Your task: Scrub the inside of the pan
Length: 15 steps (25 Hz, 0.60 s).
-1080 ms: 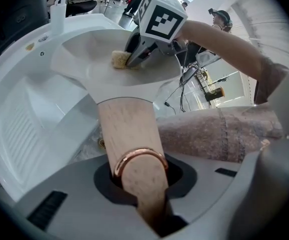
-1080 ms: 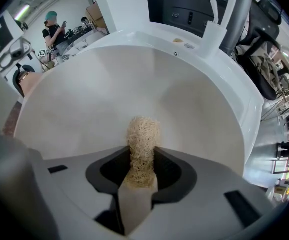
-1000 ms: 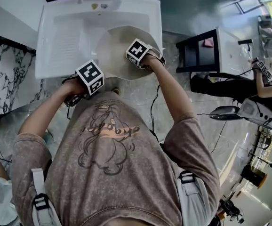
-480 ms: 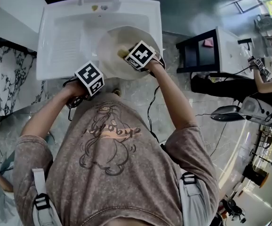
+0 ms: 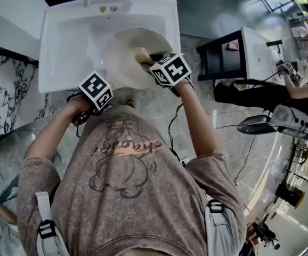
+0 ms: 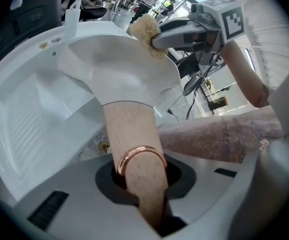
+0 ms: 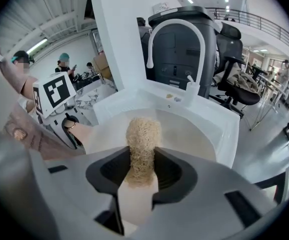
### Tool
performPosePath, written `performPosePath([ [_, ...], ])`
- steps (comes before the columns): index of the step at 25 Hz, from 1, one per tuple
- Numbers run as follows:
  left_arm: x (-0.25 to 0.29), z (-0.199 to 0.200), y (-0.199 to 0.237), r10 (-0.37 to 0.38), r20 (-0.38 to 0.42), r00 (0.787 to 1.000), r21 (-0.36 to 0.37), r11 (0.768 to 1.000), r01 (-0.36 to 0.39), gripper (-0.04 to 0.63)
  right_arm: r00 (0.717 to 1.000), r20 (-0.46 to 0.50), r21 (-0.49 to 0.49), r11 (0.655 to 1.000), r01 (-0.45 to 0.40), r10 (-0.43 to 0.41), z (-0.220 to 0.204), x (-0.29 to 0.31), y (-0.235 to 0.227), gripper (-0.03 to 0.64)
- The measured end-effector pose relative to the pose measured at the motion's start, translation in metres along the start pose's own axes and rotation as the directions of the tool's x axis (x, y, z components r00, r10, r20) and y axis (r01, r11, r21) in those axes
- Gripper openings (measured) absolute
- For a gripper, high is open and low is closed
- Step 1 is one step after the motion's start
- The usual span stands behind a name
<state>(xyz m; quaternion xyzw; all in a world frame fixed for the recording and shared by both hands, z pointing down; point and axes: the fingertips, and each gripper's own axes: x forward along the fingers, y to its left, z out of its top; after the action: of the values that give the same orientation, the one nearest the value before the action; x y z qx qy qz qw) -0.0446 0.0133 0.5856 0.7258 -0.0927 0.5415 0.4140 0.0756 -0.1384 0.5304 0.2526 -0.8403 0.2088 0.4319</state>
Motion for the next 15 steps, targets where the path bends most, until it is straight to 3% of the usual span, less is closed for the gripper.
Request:
performPosePath([
  [3, -0.004, 0.001, 0.007, 0.036, 0.012, 0.999, -0.001, 0.999, -0.036, 0.075, 0.998, 0.063, 0.043, 0.999, 0.017, -0.020, 0.004, -0.007, 0.003, 0.153],
  [8, -0.010, 0.001, 0.019, 0.052, 0.055, 0.997, -0.067, 0.997, -0.048, 0.075, 0.986, 0.146, 0.101, 0.993, 0.059, -0.074, 0.004, -0.017, 0.002, 0.153],
  [15, -0.023, -0.002, 0.037, 0.082, 0.132, 0.988, -0.165, 0.984, -0.059, 0.075, 0.943, 0.280, 0.230, 0.966, 0.114, -0.178, -0.006, -0.034, -0.005, 0.153],
])
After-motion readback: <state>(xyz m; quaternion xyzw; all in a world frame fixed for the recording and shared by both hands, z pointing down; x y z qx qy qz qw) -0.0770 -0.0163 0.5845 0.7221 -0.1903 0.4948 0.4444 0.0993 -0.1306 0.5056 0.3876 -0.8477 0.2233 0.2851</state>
